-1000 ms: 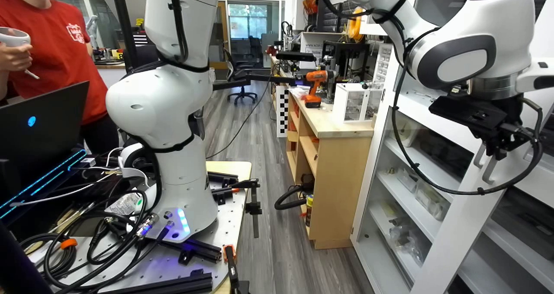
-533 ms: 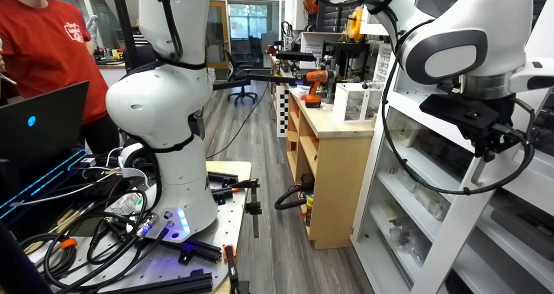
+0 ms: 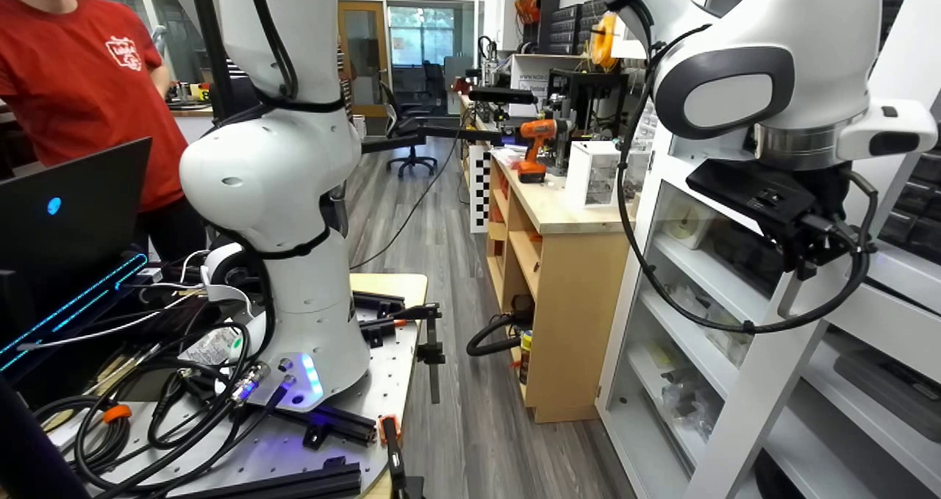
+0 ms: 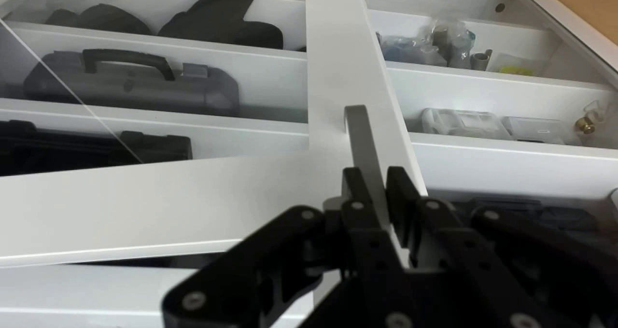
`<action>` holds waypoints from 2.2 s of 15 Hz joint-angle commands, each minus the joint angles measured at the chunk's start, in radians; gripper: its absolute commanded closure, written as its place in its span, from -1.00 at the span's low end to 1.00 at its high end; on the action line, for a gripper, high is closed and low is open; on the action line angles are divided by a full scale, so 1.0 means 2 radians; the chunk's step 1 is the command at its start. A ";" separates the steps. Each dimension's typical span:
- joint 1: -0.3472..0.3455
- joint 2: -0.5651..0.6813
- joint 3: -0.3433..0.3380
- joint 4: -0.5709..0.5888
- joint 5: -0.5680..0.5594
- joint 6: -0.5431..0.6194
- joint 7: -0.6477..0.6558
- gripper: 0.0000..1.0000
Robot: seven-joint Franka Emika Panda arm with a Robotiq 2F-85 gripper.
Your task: Open the cabinet door
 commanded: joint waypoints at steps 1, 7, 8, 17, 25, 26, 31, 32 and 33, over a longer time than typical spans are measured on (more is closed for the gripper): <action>-0.013 -0.057 -0.044 -0.058 -0.007 0.024 -0.016 0.92; 0.001 -0.118 -0.088 -0.117 -0.043 -0.003 0.001 0.22; 0.002 -0.138 -0.095 -0.136 -0.068 -0.011 0.007 0.17; -0.001 -0.211 -0.132 -0.184 -0.225 -0.044 0.084 -0.96; 0.021 -0.251 -0.089 -0.160 -0.236 -0.213 0.198 -1.00; 0.024 -0.255 -0.083 -0.155 -0.234 -0.237 0.213 -1.00; 0.032 -0.282 -0.059 -0.131 -0.227 -0.323 0.293 -1.00; 0.033 -0.284 -0.057 -0.125 -0.226 -0.331 0.306 -1.00; 0.036 -0.287 -0.055 -0.119 -0.223 -0.338 0.316 -1.00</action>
